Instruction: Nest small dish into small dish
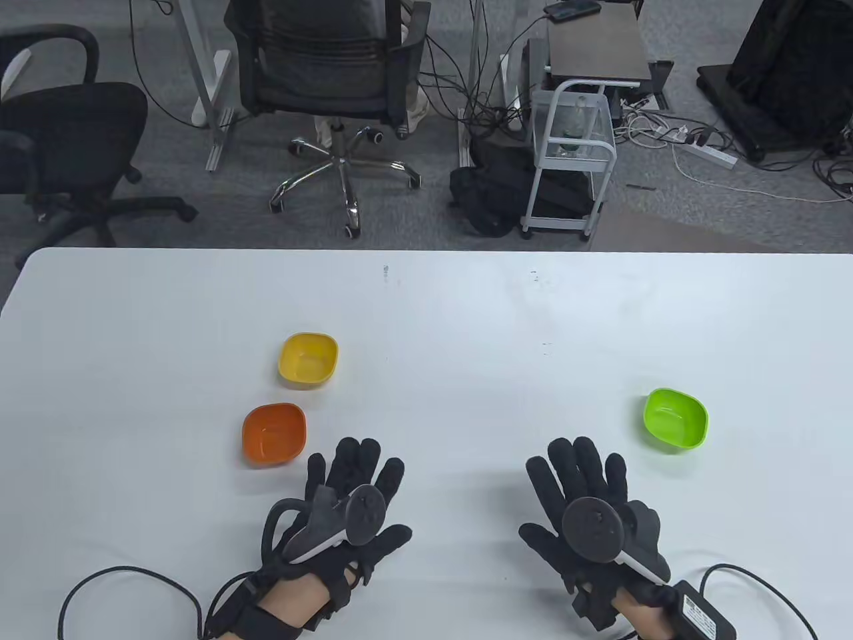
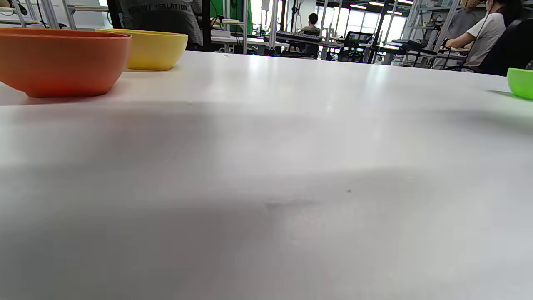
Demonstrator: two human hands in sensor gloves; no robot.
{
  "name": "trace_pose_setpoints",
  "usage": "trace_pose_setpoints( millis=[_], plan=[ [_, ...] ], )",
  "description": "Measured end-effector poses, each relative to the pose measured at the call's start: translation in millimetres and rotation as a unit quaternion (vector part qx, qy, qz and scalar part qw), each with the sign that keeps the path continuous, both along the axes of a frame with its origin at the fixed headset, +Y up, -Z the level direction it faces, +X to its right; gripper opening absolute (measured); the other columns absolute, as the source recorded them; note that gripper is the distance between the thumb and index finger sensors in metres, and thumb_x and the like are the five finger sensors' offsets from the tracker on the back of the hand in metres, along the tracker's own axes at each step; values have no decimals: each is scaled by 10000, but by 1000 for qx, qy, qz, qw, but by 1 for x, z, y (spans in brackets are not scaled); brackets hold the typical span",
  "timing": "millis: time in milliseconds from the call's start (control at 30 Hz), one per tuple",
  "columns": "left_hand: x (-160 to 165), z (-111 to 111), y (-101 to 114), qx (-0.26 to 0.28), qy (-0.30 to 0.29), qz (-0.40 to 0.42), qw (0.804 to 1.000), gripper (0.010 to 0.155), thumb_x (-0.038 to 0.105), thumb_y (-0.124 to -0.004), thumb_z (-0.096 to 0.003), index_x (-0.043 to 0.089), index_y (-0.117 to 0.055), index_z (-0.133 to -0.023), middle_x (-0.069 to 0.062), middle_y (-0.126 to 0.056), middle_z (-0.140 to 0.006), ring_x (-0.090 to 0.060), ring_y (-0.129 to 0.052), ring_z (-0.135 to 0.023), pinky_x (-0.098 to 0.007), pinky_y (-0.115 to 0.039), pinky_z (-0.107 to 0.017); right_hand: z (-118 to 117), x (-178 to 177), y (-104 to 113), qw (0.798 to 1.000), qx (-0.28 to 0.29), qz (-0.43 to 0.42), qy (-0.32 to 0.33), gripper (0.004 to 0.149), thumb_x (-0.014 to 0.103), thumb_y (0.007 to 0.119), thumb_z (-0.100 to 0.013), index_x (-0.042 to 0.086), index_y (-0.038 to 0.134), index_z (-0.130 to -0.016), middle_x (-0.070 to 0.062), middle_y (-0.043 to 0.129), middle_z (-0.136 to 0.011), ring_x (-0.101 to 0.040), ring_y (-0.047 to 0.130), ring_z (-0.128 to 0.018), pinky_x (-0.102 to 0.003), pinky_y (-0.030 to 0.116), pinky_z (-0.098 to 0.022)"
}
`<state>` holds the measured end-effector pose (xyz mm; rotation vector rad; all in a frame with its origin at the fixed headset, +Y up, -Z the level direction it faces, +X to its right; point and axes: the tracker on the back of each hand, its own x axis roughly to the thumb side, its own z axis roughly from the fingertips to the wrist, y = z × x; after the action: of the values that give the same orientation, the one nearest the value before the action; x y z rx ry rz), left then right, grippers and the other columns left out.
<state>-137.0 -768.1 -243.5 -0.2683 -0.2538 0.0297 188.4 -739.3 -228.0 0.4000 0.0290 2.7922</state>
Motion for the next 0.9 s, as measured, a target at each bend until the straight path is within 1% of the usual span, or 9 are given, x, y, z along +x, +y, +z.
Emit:
trace_pose_setpoints(
  millis=[400,900],
  plan=[
    [-1,-1,0,-5,6,1,1000,857,856,-501,-290,594,79,-864,202,180,-1046,-123,185,-1032,-539,-7,-749,-3,-1,-2,1000,-8,14,-5,843,606,724,-326,431,149,-918,50,-48,-1046,-343,-39,-1013,-622,-50,-653],
    [-3,-3,4,-9,0,13,1000,856,854,-504,-289,594,73,-866,199,160,-1058,-125,167,-1042,-538,-15,-753,-4,-1,-2,1000,-14,3,-11,840,607,722,-328,429,153,-920,47,-43,-1048,-344,-31,-1014,-622,-43,-656]
  ],
)
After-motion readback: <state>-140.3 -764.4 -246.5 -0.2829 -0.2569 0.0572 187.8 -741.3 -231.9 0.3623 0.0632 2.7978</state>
